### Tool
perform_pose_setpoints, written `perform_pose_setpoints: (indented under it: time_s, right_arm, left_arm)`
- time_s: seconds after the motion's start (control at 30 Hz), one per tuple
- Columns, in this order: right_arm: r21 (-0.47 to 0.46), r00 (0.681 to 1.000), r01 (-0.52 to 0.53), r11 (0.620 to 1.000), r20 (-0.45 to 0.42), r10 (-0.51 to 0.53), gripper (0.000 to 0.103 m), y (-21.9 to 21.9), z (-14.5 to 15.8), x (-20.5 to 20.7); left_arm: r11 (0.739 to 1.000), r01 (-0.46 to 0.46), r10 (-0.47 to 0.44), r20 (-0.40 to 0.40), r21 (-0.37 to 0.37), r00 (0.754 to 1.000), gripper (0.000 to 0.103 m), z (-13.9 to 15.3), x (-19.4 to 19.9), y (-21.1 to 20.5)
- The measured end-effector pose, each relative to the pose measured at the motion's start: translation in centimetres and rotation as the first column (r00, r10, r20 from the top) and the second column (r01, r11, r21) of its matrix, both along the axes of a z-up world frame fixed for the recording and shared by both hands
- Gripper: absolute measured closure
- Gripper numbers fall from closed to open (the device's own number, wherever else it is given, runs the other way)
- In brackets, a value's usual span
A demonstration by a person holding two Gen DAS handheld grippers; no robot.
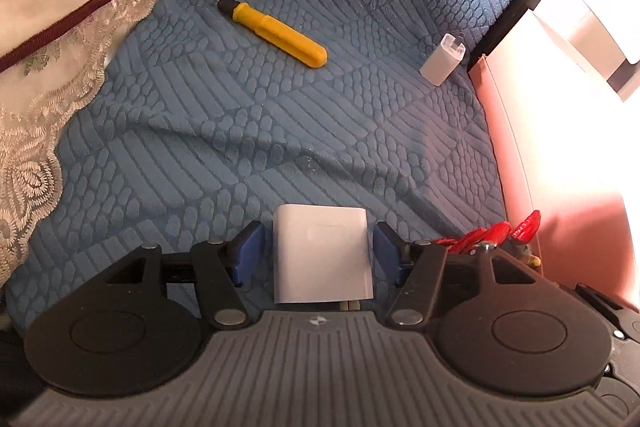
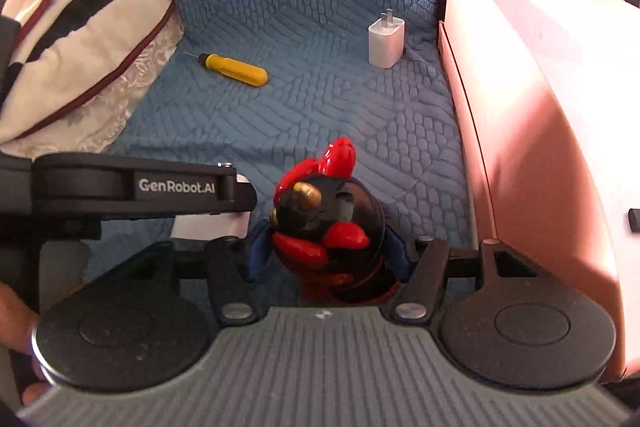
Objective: Organize rigid objects
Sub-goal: 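Lift the charger block with the left tool while the right tool lifts the red figurine, then carry the white charger and red figurine with both tools over the pink box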
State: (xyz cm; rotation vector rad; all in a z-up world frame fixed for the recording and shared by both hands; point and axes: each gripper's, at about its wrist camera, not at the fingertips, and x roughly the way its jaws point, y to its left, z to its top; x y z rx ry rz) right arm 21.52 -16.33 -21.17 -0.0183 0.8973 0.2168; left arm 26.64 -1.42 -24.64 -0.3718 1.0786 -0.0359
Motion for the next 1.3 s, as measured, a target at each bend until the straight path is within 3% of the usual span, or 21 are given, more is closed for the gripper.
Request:
perform_pose_setpoints:
  time_s: [0.23, 0.5, 0.6, 0.87, 1.3]
  right_arm:
    - [-0.031, 0.997, 0.069, 0.997, 0.044, -0.068, 0.042, -0.6, -0.1, 0.3]
    - [-0.055, 0.997, 0.056, 0.997, 0.047, -0.054, 0.042, -0.7, -0.3, 0.4]
    - [-0.063, 0.998, 0.054, 0.997, 0.047, -0.051, 0.042, -0.5, -0.3, 0.5]
    - [-0.077, 0.998, 0.051, 0.996, 0.042, -0.048, 0.042, -0.6, 0.1, 0.9]
    - [-0.032, 0.995, 0.001, 0.999, 0.1, 0.002, 0.042, -1.1, 3.6, -0.4]
  left_arm:
    - [1.0, 0.021, -0.022, 0.012, 0.022, 1.0, 0.037, -0.1, 0.4, -0.2]
    - [0.997, 0.045, -0.047, 0.036, 0.06, 0.998, 0.037, -0.3, 0.0, -1.0]
    - [0.996, 0.047, -0.05, 0.044, 0.082, 0.998, 0.043, -0.3, 0.1, -1.2]
    - [1.0, 0.028, -0.028, 0.034, -0.002, 0.999, 0.044, -0.1, 0.3, 0.2]
    - [0.997, 0.058, -0.05, 0.134, -0.056, 0.99, 0.047, 3.6, -1.1, 1.4]
